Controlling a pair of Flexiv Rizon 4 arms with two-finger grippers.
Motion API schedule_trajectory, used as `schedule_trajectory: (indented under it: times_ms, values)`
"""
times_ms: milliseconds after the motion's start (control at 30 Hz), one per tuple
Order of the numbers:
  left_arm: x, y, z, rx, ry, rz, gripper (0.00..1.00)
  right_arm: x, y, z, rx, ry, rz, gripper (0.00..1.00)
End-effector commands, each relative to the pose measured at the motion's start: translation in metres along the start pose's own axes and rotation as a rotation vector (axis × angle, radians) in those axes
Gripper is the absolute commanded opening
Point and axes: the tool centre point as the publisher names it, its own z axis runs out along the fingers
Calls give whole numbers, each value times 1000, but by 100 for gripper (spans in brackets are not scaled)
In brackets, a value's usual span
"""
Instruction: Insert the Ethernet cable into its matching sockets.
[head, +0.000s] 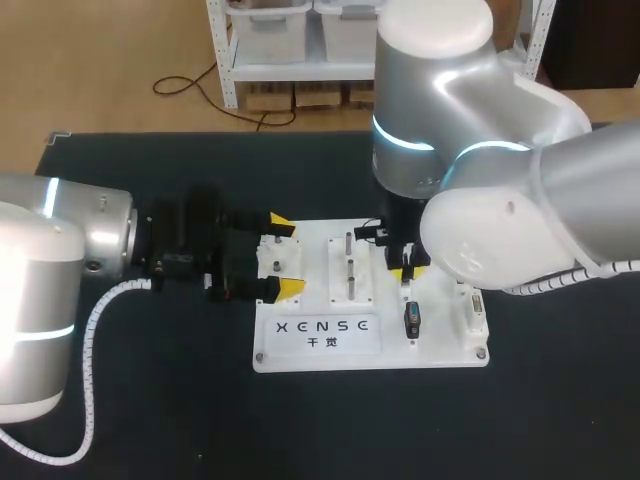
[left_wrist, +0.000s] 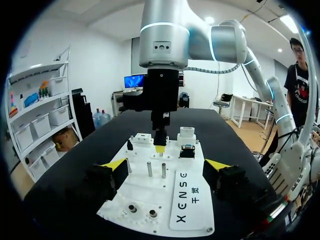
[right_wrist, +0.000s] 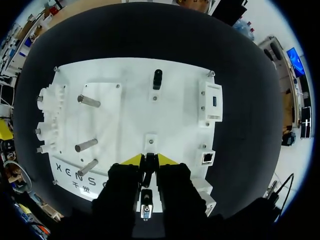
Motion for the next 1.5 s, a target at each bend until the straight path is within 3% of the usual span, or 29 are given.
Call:
schedule_trajectory:
  times_ms: [33,633,1500]
  values:
    - [2,-1,1,-7,-8,3,100,0,-5,-10,-9,-9,13,0]
    - [2,-1,1,-7,-8,3,100,-2,-38,-42,-51,-18,51,0]
    - [2,-1,1,-7,-8,3,100,4,-63,-24,-9,-2,30,0]
